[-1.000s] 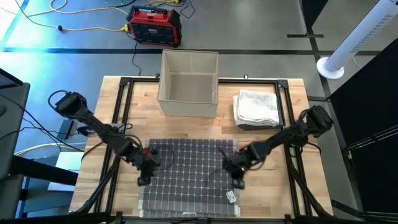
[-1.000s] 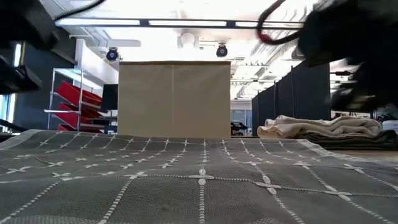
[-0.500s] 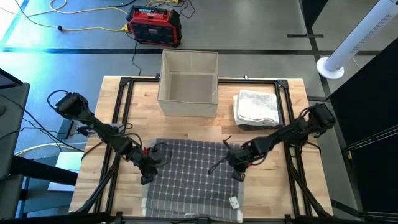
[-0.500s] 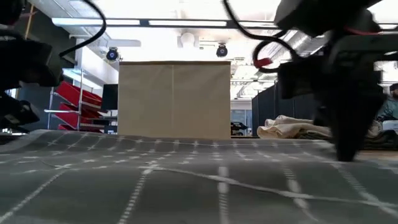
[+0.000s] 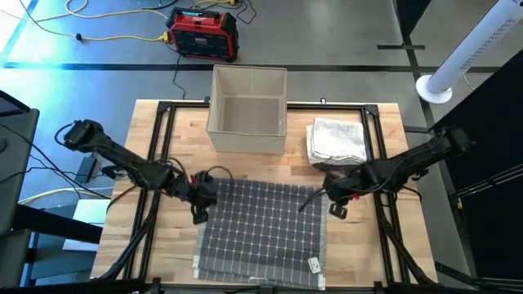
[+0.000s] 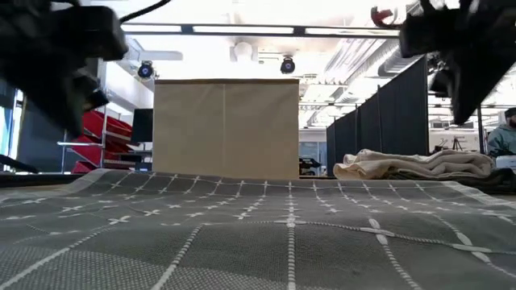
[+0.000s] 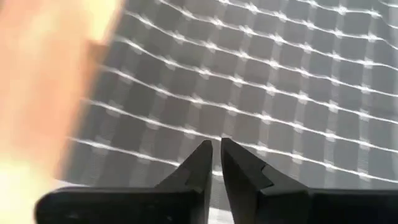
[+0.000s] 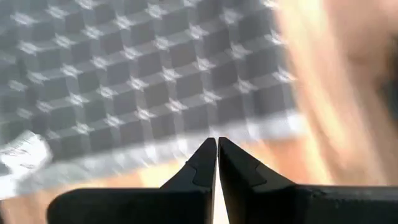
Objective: Fold towel
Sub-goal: Fold the gray patterned towel
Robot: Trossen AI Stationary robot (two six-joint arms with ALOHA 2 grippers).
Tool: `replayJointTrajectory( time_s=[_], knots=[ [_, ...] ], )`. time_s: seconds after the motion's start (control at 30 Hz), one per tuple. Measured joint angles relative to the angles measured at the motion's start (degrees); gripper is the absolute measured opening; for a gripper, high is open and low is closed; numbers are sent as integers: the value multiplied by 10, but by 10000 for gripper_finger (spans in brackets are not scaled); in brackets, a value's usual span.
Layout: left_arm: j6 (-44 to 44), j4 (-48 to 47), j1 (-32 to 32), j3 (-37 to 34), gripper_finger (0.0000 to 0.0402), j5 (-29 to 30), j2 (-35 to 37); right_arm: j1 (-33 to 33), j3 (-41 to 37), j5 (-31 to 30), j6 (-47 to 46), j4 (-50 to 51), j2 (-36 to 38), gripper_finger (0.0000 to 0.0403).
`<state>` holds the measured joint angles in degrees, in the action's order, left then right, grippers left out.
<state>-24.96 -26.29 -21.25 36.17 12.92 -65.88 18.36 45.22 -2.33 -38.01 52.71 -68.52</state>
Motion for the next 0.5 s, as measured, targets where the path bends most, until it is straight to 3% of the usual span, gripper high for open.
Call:
replayJointTrajectory(
  time_s=[0.13, 0.33, 0.5],
  knots=[
    [53, -25, 60, -9, 77, 1, 3, -7, -53, -3, 39, -64, 3, 113],
    [138, -20, 135, -9, 137, -22, 3, -8, -111, -111, 49, -177, 3, 211],
    [204, -24, 195, -9, 171, -75, -1, -8, -154, -158, 66, -267, 3, 260]
  ],
)
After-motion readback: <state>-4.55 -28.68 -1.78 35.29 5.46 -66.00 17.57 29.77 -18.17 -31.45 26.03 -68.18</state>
